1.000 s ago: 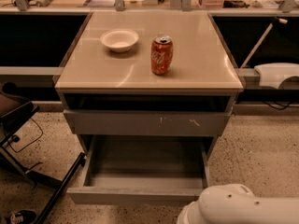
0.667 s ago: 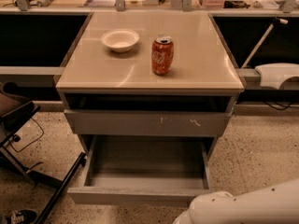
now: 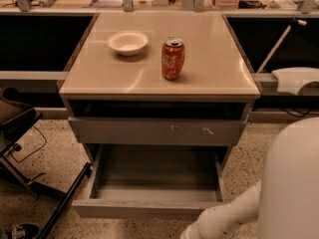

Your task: Close middle drawer

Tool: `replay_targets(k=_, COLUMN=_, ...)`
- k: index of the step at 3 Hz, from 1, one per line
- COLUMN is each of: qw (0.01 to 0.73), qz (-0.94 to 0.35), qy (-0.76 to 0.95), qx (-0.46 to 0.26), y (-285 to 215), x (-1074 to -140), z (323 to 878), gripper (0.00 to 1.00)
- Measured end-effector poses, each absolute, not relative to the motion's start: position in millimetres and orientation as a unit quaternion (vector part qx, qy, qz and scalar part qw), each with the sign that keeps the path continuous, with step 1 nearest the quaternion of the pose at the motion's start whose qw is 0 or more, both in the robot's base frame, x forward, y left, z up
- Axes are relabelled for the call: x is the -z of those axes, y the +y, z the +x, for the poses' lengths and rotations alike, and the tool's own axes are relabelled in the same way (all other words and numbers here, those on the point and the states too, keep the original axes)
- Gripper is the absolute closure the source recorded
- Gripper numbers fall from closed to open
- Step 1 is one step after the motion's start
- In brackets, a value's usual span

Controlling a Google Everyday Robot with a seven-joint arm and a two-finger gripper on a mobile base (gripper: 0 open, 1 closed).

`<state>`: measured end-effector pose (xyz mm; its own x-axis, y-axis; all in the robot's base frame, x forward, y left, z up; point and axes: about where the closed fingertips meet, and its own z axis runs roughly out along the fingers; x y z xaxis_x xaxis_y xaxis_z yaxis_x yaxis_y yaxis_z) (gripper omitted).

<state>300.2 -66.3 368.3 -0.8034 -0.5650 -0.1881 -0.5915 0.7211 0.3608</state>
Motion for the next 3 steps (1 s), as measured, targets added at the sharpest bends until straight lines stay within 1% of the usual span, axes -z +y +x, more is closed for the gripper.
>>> replay_targets(k=2, qw=0.101, qz=-0.235, qy=0.955, qx=-0.151, y=-115.9, x=-372.2, z=356.3, gripper=0.0)
replay_targets(k=3, qw=0.128, qz=-0.233, qy=0.951, qx=-0.16, y=-112.9, x=-375.6, z=373.1, gripper=0.0)
